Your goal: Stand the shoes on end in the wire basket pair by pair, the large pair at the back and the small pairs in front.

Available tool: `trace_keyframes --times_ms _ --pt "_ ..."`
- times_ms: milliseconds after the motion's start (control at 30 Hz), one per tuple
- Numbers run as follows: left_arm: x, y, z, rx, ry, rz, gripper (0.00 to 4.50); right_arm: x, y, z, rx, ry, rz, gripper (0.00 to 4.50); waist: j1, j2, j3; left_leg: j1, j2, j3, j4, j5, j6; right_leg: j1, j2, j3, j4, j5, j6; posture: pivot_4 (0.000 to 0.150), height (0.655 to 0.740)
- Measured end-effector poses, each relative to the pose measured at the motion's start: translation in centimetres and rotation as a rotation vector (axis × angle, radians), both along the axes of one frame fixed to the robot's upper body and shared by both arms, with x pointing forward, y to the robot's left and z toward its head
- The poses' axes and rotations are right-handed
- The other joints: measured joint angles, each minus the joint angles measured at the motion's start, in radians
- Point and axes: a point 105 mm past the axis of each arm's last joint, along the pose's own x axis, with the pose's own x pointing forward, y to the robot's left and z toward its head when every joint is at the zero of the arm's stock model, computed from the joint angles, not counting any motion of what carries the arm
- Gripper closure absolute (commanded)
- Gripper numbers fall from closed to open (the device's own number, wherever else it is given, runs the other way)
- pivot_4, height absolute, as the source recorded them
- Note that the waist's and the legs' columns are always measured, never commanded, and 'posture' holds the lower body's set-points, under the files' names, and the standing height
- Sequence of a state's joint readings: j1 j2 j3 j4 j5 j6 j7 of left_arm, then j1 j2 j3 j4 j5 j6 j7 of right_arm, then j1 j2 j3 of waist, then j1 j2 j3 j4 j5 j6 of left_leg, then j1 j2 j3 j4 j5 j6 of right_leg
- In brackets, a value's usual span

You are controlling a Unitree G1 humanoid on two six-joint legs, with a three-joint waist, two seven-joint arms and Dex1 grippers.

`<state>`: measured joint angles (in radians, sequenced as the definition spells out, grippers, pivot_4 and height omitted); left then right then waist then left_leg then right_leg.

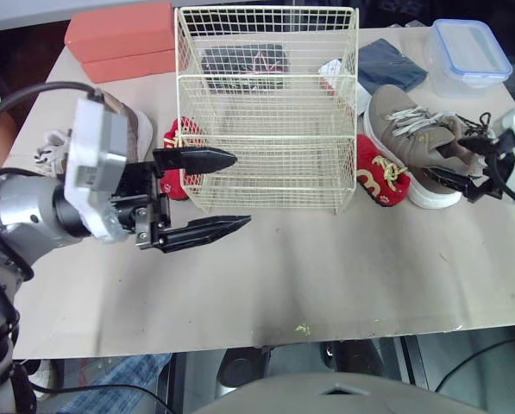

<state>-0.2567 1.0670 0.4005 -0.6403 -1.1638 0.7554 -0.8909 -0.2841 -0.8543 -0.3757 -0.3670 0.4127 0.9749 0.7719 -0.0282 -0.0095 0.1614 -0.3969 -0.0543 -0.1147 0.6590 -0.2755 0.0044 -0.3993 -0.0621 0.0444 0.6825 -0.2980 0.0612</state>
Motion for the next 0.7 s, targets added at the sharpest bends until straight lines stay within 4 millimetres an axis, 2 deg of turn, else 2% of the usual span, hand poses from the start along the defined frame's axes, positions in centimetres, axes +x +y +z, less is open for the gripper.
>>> trace_keyframes --times_ms 100,267,367,500,600,700 --pt "0.1 -0.3 0.0 0.013 0.003 0.0 0.0 0.0 -0.5 -0.1 0.015 -0.002 -0.033 0.1 -0.004 0.0 0.0 0.0 0.0 0.0 0.001 0.0 0.0 0.001 0.0 0.0 0.0 0.0 0.0 0.15 0.74" --pt "0.3 -0.3 0.3 0.014 -0.005 0.022 0.0 0.2 -2.0 -1.5 0.083 0.03 -0.121 0.1 -0.007 0.0 0.0 0.0 0.0 0.0 0.003 0.0 0.0 0.002 0.0 0.0 0.0 0.0 0.0 0.15 0.74" --pt "0.3 -0.4 0.3 0.012 -0.005 0.022 0.0 0.1 -2.4 -1.4 0.112 0.031 -0.144 0.1 -0.008 0.0 0.0 0.0 0.0 0.0 0.003 0.0 0.0 0.002 0.001 0.0 0.001 0.0 0.0 0.15 0.74" --pt "0.3 -0.4 0.3 0.006 -0.001 0.019 0.0 0.2 -2.0 -2.0 0.21 0.054 -0.151 0.1 -0.009 0.0 0.0 0.0 0.0 0.0 0.003 0.0 0.0 0.002 0.001 0.0 0.001 0.0 0.0 0.15 0.74" --pt "0.4 -0.4 0.1 0.009 0.003 0.019 0.0 0.4 -2.0 -2.6 0.262 0.075 -0.165 0.88 -0.009 0.0 0.0 0.0 0.0 0.0 0.004 0.0 0.0 0.002 0.001 0.0 0.001 0.0 0.0 0.15 0.74" --pt "0.3 -0.4 0.1 0.01 0.003 0.018 0.0 0.5 -1.9 -2.5 0.272 0.073 -0.162 2.1 -0.009 0.0 0.0 0.0 0.0 0.0 0.004 0.0 0.0 0.002 0.001 0.0 0.001 0.0 0.0 0.15 0.74"
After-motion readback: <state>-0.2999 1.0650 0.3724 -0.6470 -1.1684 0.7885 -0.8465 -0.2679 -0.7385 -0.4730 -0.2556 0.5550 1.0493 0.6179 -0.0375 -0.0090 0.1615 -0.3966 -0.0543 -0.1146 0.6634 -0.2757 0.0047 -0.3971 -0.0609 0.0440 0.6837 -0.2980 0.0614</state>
